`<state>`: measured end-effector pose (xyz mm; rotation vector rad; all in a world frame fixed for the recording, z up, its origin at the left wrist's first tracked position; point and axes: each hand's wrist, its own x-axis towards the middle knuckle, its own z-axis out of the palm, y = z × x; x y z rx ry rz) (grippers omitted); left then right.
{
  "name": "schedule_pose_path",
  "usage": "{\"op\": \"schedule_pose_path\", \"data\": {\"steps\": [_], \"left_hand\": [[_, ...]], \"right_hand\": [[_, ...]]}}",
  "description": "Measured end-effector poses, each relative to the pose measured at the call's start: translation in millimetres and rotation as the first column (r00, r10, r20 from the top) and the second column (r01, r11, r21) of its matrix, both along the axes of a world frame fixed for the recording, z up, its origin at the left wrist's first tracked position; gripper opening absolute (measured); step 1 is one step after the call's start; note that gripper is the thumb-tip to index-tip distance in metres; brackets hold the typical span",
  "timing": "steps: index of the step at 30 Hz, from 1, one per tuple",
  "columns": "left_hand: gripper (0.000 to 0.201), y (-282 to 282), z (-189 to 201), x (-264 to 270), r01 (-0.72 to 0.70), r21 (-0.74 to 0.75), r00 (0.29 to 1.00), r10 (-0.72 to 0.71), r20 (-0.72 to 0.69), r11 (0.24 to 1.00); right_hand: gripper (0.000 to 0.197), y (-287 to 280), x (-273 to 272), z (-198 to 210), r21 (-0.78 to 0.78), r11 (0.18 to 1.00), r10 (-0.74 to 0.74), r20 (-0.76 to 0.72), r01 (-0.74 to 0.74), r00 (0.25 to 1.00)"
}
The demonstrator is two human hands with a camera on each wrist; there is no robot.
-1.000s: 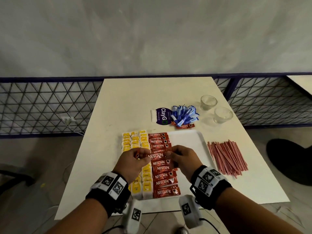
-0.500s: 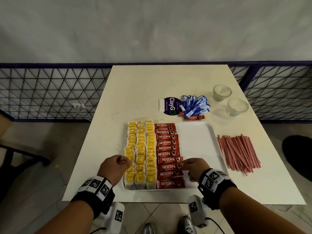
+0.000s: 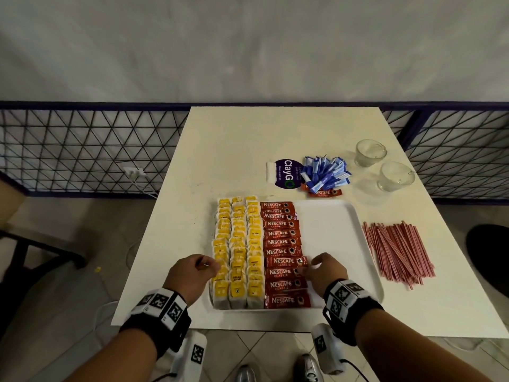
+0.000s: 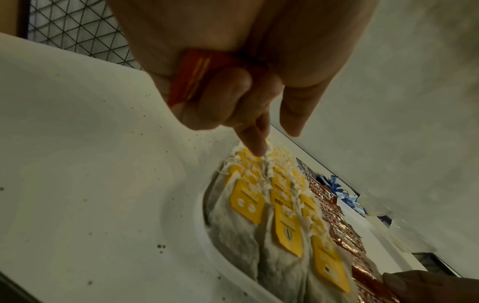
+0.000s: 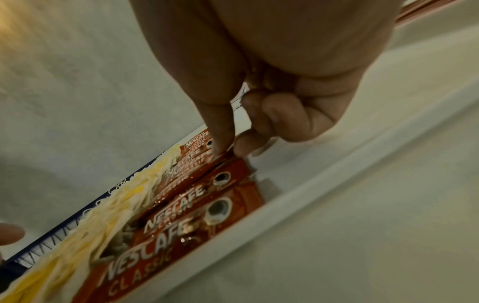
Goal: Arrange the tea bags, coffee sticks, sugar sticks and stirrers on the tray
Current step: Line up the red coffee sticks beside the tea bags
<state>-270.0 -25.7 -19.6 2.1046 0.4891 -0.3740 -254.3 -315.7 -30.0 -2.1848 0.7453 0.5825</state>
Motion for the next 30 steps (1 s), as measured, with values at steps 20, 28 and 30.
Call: {"op": "schedule_pose_path", "data": {"steps": [20, 28, 30], "left_hand": [[0.048, -53, 62, -2, 0.045, -0.681, 0.963, -0.213, -0.166, 0.731], [0.015, -75, 80, 2, 0.117, -0.701, 0.952, -0.281, -0.123, 0.703], [0.013, -72, 78, 3, 0.039, -0.705, 0.982, -0.158, -0.105, 0.708]], "right_hand": [[0.019, 51, 4, 84, 0.119, 0.694, 0.565, 0.521, -0.71, 0.64], [0.013, 36, 13, 86, 0.274, 0.791, 0.36, 0.516, -0.548, 0.777], [0.013, 26, 18, 79, 0.342, 0.838, 0.244, 0.462, -0.425, 0.853]]}}
